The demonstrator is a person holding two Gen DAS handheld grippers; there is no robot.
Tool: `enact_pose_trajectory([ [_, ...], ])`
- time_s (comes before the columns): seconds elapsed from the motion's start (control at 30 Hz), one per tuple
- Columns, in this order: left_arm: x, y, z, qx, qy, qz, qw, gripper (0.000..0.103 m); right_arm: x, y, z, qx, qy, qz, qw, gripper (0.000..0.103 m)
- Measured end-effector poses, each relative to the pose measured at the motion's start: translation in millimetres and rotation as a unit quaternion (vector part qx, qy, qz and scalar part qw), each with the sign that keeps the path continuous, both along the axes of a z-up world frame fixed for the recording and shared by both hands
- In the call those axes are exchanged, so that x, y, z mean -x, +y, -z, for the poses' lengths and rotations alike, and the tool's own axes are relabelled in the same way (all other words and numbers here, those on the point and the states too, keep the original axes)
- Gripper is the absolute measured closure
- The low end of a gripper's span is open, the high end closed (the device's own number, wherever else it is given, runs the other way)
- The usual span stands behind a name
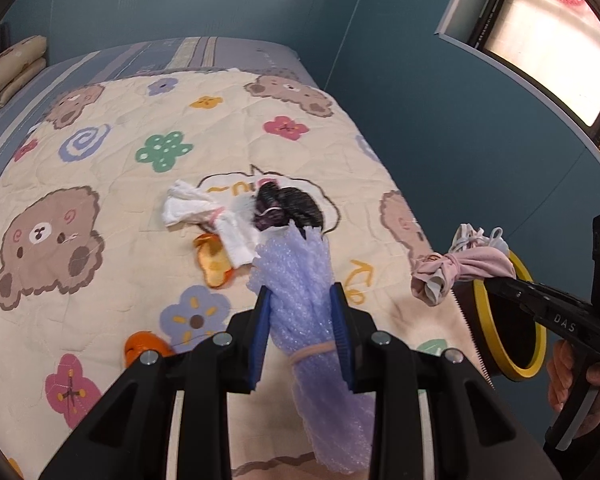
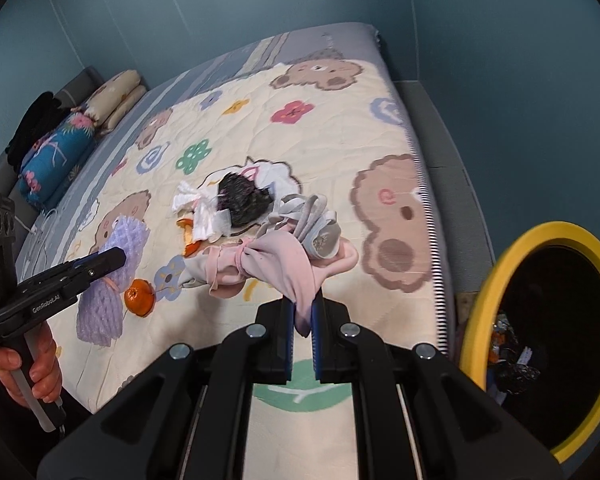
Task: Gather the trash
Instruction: 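Carry the foam net and pink cloth to the yellow bin and open both tools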
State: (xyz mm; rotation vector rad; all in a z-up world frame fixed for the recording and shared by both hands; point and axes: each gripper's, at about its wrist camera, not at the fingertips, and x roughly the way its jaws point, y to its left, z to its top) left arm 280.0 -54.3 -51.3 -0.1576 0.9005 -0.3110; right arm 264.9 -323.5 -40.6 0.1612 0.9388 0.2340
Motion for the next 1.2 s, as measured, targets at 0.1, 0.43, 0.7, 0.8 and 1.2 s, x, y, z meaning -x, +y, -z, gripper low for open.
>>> enact_pose_trajectory([
  [0.1, -1, -18, -4, 0.004, -0.002, 0.015, 0.9999, 0.075, 6, -17, -4, 0.001, -0.004, 0.014, 1.000, 0.096],
  [0.43, 1, -93, -16, 0.002, -0.012, 0.077, 0.9970, 0.075, 24, -78, -11, 0.000, -0.010, 0.067, 0.998, 0.096],
  [0.7, 6, -152, -16, 0.003, -0.010, 0.124, 0.9923, 0.075, 42, -132, -14, 0.001, -0.012, 0.117, 0.993, 0.096],
  [0.8, 8, -173, -15, 0.002, -0.007, 0.140, 0.9901, 0.075, 47, -146, -15, 0.004, -0.012, 0.130, 0.991, 0.096],
  [1.2, 11, -249, -7, 0.012, 0.001, 0.192, 0.9812, 0.075, 67, -210, -10, 0.012, -0.004, 0.191, 0.981, 0.096],
])
